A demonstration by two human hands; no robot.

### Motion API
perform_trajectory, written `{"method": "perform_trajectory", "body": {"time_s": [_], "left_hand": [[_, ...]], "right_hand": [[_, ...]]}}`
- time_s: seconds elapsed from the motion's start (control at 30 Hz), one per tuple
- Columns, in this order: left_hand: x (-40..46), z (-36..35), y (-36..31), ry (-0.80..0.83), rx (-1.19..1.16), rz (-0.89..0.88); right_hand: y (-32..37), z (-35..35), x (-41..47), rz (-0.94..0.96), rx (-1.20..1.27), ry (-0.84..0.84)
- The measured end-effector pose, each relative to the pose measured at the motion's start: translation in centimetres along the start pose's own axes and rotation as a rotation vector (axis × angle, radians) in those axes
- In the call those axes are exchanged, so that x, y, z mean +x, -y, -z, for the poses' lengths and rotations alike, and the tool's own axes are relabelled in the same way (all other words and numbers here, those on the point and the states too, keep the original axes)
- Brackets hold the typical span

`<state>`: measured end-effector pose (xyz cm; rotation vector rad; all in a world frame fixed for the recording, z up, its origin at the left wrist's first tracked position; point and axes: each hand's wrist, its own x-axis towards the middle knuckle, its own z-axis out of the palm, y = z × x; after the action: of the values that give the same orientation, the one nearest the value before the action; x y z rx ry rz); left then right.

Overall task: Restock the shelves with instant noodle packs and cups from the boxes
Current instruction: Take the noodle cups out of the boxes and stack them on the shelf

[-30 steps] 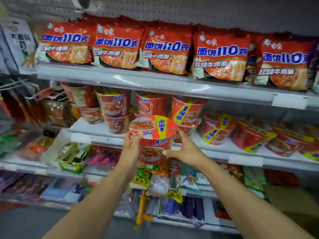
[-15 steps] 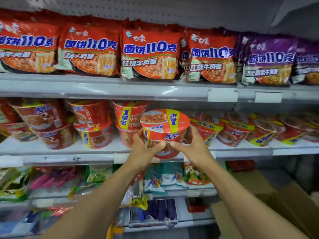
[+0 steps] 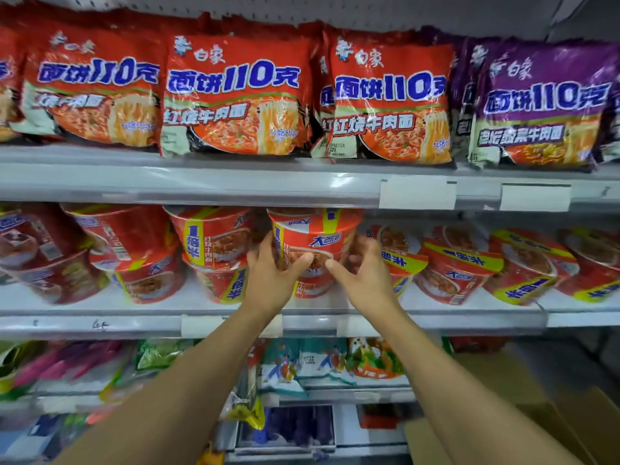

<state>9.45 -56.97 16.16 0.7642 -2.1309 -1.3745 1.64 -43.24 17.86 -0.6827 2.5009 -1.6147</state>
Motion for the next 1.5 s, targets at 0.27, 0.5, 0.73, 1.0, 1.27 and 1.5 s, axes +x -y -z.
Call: {"method": "perform_trajectory", "body": {"time_s": [0.27, 0.5, 0.73, 1.0, 1.27, 1.5], "left_hand": [[1.2, -0.6, -0.7, -0.051, 0.106, 0.013], [0.3, -0.4, 0.1, 0.053, 0.412, 0.012], [-2.4, -0.9, 0.9, 0.174, 0.51, -0.03], [-6.2, -3.2, 1.6, 0.454, 0.529, -0.088], [-12.0, -9.3, 0.8, 0.75, 0.524, -0.24], [-18.7, -15.9, -1.7, 0.967, 0.598, -0.387]], "right_hand": [[-1.4, -0.3, 2.7, 0.042, -0.221, 0.193], [-2.2, 0.7, 1.4, 0.041, -0.347, 0.306], [-3.1, 1.5, -2.6, -0.011, -0.431, 0.338], [-5.0, 4.6, -9.4, -0.137, -0.507, 0.268], [-7.1, 10.0, -17.9, -0.328, -0.578, 0.151], [-9.4, 16.6, -24.9, -0.566, -0.575, 0.008]]}}
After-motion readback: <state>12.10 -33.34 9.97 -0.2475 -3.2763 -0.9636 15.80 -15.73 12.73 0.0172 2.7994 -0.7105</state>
